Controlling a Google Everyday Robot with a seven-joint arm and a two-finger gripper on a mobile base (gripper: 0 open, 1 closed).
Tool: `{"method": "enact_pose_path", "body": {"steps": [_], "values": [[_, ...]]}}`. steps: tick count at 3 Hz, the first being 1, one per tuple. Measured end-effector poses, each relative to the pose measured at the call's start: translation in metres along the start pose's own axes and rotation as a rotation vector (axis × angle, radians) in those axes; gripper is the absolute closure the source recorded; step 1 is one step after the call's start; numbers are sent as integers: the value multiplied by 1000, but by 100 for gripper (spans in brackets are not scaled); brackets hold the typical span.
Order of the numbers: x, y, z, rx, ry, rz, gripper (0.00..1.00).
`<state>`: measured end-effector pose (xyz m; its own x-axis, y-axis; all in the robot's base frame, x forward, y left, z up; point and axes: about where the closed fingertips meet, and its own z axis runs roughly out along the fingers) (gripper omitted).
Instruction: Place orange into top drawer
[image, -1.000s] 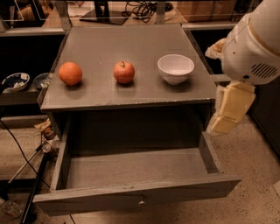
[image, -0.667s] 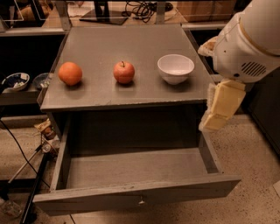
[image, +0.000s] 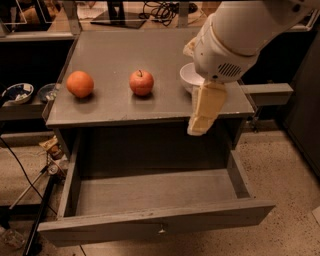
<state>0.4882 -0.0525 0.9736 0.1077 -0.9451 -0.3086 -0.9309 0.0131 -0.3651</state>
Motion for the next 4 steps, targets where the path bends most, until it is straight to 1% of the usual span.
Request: {"method": "enact_pose_path", "body": {"steps": [1, 2, 3, 4], "values": [[-2, -2, 2, 4, 4, 0, 0], [-40, -42, 41, 63, 66, -22, 0], [-43, -45, 47, 70, 66, -11, 0], [-62, -61, 64, 69, 32, -19, 0]]}}
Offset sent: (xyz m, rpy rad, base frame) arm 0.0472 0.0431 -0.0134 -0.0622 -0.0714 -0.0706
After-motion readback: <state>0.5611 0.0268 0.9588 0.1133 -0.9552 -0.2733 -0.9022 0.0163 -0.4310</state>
